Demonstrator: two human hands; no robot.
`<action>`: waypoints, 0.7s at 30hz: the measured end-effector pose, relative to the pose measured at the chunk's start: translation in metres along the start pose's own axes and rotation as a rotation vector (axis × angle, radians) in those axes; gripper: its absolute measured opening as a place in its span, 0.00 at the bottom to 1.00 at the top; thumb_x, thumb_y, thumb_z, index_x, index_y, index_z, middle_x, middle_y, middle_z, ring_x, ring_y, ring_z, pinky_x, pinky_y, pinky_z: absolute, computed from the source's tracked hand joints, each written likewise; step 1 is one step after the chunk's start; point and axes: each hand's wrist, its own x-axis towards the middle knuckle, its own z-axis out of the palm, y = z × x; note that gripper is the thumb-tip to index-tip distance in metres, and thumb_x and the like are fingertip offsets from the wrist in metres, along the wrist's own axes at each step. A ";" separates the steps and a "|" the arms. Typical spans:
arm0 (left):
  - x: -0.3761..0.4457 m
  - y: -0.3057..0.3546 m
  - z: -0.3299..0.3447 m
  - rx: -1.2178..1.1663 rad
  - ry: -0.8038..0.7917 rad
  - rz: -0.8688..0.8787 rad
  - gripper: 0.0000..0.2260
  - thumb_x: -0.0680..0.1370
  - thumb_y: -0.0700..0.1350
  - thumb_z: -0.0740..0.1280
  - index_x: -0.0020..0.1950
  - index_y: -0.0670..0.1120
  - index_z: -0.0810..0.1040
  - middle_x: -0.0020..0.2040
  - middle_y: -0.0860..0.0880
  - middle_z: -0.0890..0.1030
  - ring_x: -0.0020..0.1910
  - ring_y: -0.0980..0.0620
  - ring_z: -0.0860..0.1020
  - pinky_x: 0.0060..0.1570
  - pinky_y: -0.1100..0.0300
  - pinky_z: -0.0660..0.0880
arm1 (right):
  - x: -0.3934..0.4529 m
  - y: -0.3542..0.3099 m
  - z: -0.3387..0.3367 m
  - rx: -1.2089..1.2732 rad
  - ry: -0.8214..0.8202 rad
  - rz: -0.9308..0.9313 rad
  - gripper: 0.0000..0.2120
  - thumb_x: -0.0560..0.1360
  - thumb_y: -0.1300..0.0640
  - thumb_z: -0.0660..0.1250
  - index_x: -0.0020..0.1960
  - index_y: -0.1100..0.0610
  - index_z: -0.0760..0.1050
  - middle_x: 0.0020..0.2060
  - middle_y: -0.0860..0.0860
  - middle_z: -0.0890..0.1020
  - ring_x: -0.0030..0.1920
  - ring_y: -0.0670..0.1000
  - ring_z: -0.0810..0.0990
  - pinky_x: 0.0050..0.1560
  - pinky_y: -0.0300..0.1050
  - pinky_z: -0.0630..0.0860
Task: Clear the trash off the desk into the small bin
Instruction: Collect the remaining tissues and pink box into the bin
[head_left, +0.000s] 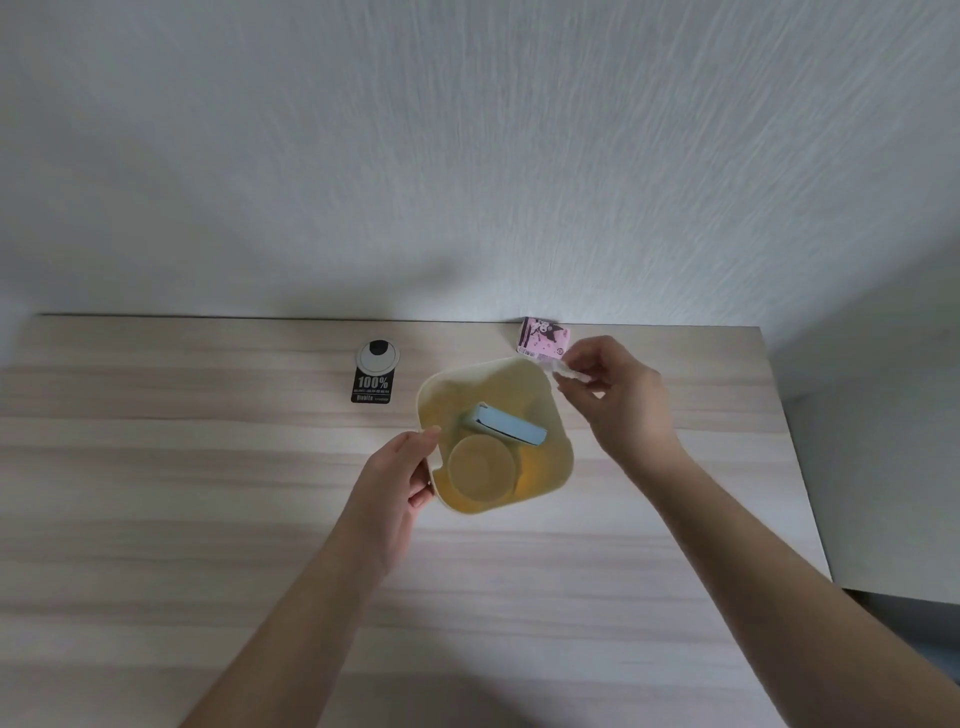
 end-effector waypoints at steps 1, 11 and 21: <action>0.000 0.000 0.001 -0.007 0.003 -0.004 0.21 0.64 0.55 0.74 0.46 0.44 0.72 0.33 0.46 0.59 0.36 0.46 0.59 0.51 0.50 0.66 | -0.007 -0.011 -0.004 0.021 -0.005 -0.064 0.08 0.70 0.66 0.72 0.45 0.55 0.78 0.39 0.44 0.82 0.40 0.41 0.80 0.42 0.29 0.74; -0.009 -0.005 0.008 0.026 -0.015 0.007 0.19 0.64 0.57 0.73 0.40 0.43 0.73 0.31 0.46 0.62 0.36 0.46 0.60 0.48 0.48 0.62 | -0.018 -0.018 -0.002 -0.351 -0.088 -0.437 0.17 0.68 0.71 0.66 0.52 0.55 0.82 0.48 0.50 0.83 0.47 0.50 0.81 0.44 0.42 0.77; -0.015 0.002 0.006 -0.045 0.038 0.020 0.16 0.66 0.55 0.72 0.30 0.48 0.68 0.28 0.50 0.57 0.35 0.47 0.54 0.44 0.53 0.63 | 0.070 0.028 0.014 -0.328 -0.176 0.014 0.16 0.74 0.66 0.59 0.57 0.54 0.78 0.53 0.52 0.81 0.52 0.52 0.79 0.52 0.46 0.75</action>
